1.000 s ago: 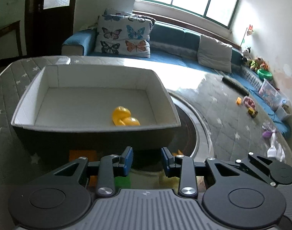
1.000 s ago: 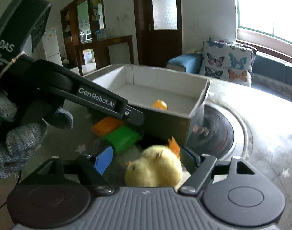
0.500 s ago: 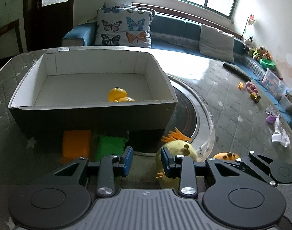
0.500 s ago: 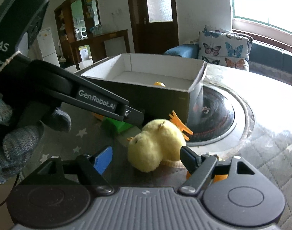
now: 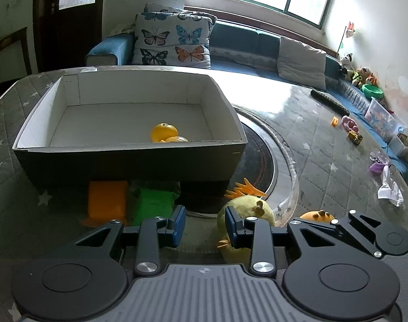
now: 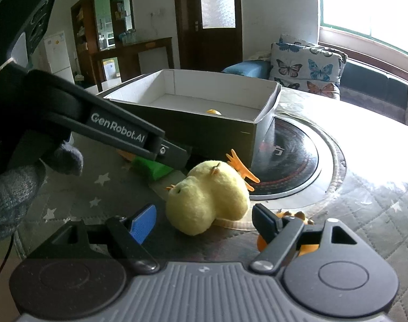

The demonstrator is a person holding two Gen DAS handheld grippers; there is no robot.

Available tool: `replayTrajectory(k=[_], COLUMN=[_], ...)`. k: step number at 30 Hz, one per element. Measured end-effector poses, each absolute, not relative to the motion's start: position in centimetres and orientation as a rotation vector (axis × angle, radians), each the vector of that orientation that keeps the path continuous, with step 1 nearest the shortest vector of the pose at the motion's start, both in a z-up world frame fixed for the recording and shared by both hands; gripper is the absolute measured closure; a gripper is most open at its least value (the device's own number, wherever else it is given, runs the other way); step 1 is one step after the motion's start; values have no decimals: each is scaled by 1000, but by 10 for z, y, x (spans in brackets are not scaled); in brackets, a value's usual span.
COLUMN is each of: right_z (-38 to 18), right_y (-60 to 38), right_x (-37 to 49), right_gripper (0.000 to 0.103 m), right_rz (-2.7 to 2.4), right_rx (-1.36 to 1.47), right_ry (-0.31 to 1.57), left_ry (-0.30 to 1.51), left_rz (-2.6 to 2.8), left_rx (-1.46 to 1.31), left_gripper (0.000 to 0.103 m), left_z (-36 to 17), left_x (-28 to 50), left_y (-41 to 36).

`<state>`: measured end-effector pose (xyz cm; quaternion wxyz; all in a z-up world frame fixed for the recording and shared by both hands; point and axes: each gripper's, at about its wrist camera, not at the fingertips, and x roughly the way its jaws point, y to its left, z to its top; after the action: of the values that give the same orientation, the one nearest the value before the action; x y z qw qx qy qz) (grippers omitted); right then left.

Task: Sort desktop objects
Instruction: 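Move the left gripper down to the yellow plush chick, then close the left gripper on the yellow plush chick and lift it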

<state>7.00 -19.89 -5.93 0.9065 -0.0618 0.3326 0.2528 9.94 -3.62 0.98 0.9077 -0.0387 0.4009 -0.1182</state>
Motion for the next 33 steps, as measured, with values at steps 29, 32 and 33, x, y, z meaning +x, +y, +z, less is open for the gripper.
replayTrajectory(k=[29, 32, 33], right_z=[-68, -68, -68], right_y=[-167, -167, -167], right_x=[93, 95, 96], right_gripper=[16, 18, 20], right_rz=[504, 498, 496], right_rx=[-211, -214, -212], right_ry=[696, 696, 696], left_ry=[900, 911, 915], left_rz=[-452, -472, -477], left_rx=[-80, -103, -110], left_gripper=[67, 66, 66], left_z=[-2, -3, -4], left_x=[117, 121, 123], left_y=[-51, -47, -46])
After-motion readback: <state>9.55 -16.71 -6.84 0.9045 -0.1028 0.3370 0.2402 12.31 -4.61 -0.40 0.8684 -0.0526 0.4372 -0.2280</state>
